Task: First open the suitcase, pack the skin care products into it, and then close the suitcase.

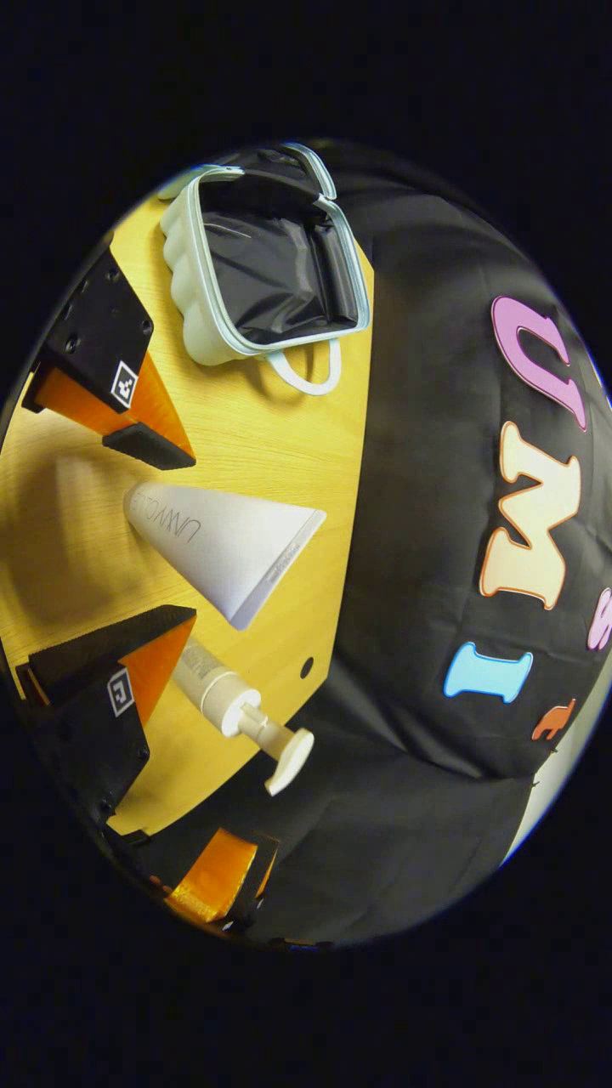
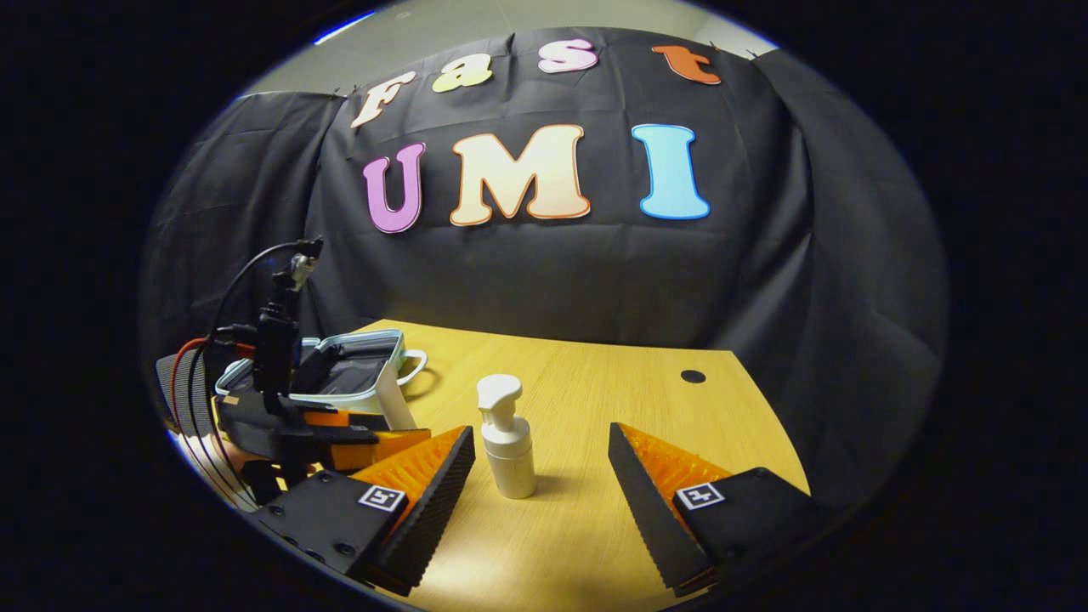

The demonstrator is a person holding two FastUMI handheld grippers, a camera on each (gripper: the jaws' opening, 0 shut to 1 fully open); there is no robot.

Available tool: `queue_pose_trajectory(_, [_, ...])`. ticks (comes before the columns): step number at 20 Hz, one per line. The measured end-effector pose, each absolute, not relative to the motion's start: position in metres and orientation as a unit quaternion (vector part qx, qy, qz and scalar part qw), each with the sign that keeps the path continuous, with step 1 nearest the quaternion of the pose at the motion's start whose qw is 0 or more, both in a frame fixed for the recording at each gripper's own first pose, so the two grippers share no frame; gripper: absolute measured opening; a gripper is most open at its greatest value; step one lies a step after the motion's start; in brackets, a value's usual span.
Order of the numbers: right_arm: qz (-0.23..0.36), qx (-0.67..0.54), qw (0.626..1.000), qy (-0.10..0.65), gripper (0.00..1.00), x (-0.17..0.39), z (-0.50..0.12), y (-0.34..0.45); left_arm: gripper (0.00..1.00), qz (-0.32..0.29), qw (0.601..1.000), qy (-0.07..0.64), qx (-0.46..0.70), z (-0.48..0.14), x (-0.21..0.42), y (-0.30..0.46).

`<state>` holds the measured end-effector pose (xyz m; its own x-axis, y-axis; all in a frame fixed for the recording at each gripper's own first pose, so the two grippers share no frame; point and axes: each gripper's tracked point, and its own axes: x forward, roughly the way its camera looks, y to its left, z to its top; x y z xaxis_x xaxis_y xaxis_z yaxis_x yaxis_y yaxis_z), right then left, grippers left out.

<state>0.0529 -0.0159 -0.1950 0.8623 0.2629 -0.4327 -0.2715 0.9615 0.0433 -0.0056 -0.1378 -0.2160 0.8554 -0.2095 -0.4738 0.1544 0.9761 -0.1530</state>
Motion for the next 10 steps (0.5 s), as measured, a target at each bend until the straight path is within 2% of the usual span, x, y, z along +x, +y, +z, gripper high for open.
queue_pose_trajectory(2, [0.141, -0.008, 0.963, 0.229, 0.99, 0.055, -0.201, -0.014, 0.9, -0.093, 0.961, 0.254, -0.064, -0.218, -0.001, -0.141])
queue_pose_trajectory(3, [0.142, -0.007, 0.962, 0.234, 0.99, 0.056, -0.205, -0.013, 0.78, -0.089, 0.961, 0.255, -0.064, -0.221, 0.002, -0.14])
queue_pose_trajectory(6, [0.148, -0.009, 0.956, 0.255, 0.99, 0.061, -0.224, -0.007, 0.53, -0.085, 0.96, 0.259, -0.062, -0.224, 0.004, -0.137])
queue_pose_trajectory(8, [0.158, -0.009, 0.948, 0.276, 1.0, 0.062, -0.242, 0.0, 0.47, -0.087, 0.96, 0.259, -0.064, -0.224, 0.005, -0.136])
queue_pose_trajectory(9, [0.167, -0.008, 0.943, 0.289, 1.0, 0.063, -0.252, 0.006, 0.51, -0.084, 0.96, 0.257, -0.065, -0.224, 0.007, -0.135])
queue_pose_trajectory(10, [0.177, -0.009, 0.936, 0.303, 0.99, 0.062, -0.262, 0.012, 0.44, -0.085, 0.961, 0.256, -0.068, -0.223, 0.007, -0.134])
